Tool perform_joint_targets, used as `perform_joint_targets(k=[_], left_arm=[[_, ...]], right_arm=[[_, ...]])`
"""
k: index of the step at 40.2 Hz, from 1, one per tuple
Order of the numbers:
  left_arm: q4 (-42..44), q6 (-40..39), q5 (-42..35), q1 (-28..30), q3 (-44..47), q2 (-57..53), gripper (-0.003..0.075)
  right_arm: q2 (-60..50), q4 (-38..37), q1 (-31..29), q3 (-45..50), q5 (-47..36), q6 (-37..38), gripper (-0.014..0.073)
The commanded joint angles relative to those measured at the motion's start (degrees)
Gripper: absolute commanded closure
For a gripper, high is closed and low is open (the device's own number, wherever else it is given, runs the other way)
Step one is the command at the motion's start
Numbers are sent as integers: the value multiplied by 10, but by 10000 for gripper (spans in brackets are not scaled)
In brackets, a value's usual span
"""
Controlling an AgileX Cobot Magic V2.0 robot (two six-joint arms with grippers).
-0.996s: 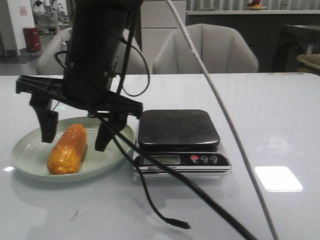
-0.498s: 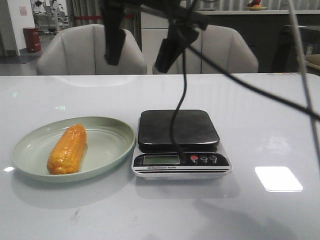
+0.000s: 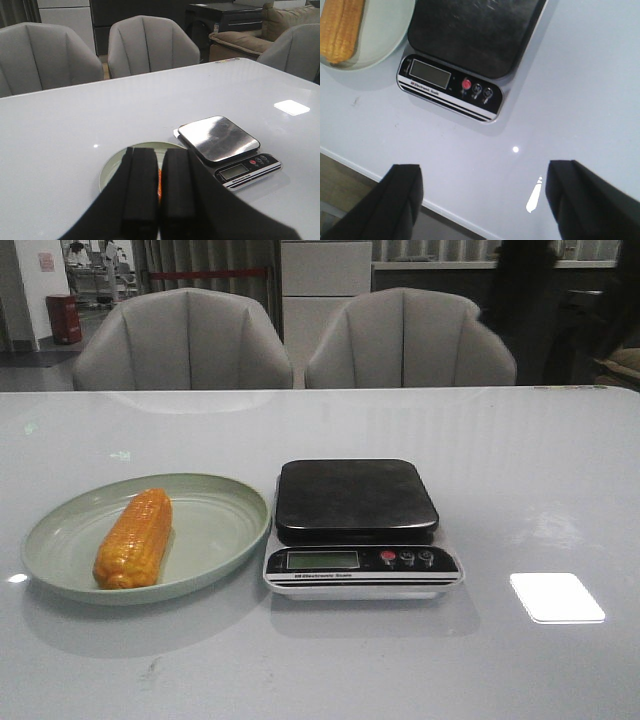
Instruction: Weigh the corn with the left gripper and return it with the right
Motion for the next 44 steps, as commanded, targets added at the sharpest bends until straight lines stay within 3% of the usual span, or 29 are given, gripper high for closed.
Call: perform_joint_targets(k=[1,12,25,34,44], left_arm=[[1,1,-46,0,-13,8,606],[1,1,-46,0,-13,8,606],[1,1,-46,0,-13,8,606],[1,1,-46,0,-13,8,606],[1,1,-46,0,-13,8,606]], right_arm=[[-86,31,-30,52,-50,-27,-13],[-265,30,-35,193,-182,-50,-13],[-483,-24,-31,378,-355,-50,-13],[-627,-42,-30,514,-515,-50,-13],[-680,-42,-30,593,-624,-50,-13]])
